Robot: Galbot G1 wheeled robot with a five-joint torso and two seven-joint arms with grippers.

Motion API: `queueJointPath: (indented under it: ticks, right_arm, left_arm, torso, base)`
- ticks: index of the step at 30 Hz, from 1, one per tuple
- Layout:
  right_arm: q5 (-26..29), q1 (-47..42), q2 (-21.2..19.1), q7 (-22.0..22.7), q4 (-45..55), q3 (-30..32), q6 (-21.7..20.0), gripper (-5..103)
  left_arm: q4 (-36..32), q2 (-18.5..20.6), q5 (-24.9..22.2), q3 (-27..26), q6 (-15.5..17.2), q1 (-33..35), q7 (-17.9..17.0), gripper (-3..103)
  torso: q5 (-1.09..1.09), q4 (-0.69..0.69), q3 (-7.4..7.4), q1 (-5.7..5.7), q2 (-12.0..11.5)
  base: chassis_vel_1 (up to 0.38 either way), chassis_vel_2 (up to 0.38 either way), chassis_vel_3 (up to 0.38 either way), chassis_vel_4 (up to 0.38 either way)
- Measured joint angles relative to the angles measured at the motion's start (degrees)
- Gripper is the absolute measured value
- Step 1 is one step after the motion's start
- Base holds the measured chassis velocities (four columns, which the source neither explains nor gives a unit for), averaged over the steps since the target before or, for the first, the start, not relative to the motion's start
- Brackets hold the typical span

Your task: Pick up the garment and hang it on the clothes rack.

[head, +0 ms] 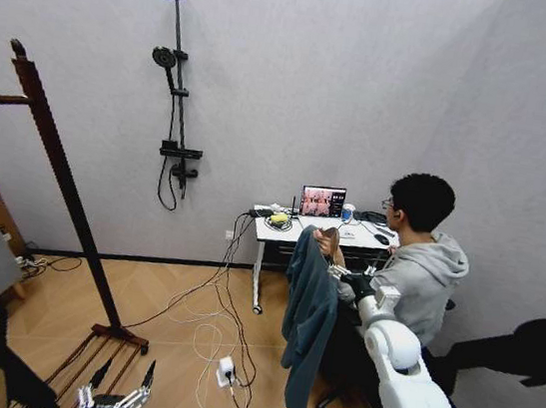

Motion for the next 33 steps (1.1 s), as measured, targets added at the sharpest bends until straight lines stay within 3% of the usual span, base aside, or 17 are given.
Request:
queueJointPath:
  ticks: [8, 21, 33]
  right_arm:
    - [1.26, 7.54, -1.90, -1.51, -7.13, -3.98, -0.02, 103]
    - [1.23, 11.79, -1.26, -2.26, -12.62, -7.98, 0.69, 52]
    - [1.75, 11.95, -1.71, -1.76, -11.91, -8.68, 0.52, 15]
  left_arm:
    - [0.00, 0.00, 0.00, -0.01, 0.00, 0.00, 0.00, 100]
    - [0.00, 0.00, 0.00, 0.00, 0.00, 0.00, 0.00, 100]
    - [0.00, 0.00, 0.00, 0.00, 0.00, 0.00, 0.00, 100]
  torso:
    - [0.01, -0.01, 0.00, -0.01, 0.00]
    - [0.01, 0.00, 0.00, -0.01, 0.00]
    - [0.01, -0.02, 0.00, -0.02, 0.00]
  base:
    - [0.000, 0.000, 0.000, 0.000]
    - [0.000, 0.000, 0.000, 0.000]
    - [0.000, 0.000, 0.000, 0.000]
